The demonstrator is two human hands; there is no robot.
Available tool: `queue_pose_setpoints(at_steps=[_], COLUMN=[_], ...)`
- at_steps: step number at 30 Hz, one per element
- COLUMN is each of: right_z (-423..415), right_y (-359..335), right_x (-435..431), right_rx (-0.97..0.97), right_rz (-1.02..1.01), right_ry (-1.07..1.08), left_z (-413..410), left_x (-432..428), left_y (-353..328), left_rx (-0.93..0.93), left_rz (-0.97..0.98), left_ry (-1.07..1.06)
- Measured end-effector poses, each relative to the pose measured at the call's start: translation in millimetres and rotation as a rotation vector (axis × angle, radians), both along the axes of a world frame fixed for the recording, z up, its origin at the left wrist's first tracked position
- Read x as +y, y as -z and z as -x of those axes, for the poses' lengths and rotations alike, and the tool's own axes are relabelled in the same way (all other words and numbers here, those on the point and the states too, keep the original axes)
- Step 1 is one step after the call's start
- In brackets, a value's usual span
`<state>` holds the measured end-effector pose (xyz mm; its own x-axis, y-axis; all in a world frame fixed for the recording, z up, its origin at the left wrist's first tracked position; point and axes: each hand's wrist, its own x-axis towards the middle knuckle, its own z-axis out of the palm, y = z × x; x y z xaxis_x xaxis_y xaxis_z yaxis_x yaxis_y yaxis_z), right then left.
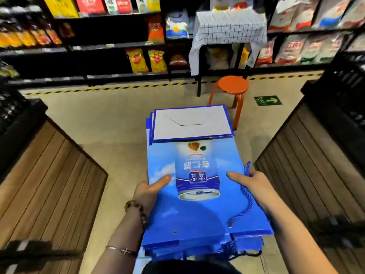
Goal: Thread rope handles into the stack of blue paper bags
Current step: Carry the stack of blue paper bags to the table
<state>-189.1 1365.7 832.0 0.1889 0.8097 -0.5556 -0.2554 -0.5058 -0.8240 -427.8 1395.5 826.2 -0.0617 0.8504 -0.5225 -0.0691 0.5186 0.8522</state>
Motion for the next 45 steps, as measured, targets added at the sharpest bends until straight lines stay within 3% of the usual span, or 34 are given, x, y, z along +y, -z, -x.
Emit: queue_pose_setpoints(at_steps=[4,35,45], right_z=[-43,-268,-322], right_y=[1,14,0], right_x=[88,862,1057], right_rx=[-0.001,-0.184,-0.242], right_rz=[0.025,-0.031,-0.005], right_ry=[0.019,0.152,0.172], left_z=[-41,-269,-327], left_x=[92,896,1103], left_y=[-2,4,-7], left_rx=[0.04,0.102,0.042], left_rz=[0.071,0.035,0.029], left_ry=[-0.012,0.163,0.178])
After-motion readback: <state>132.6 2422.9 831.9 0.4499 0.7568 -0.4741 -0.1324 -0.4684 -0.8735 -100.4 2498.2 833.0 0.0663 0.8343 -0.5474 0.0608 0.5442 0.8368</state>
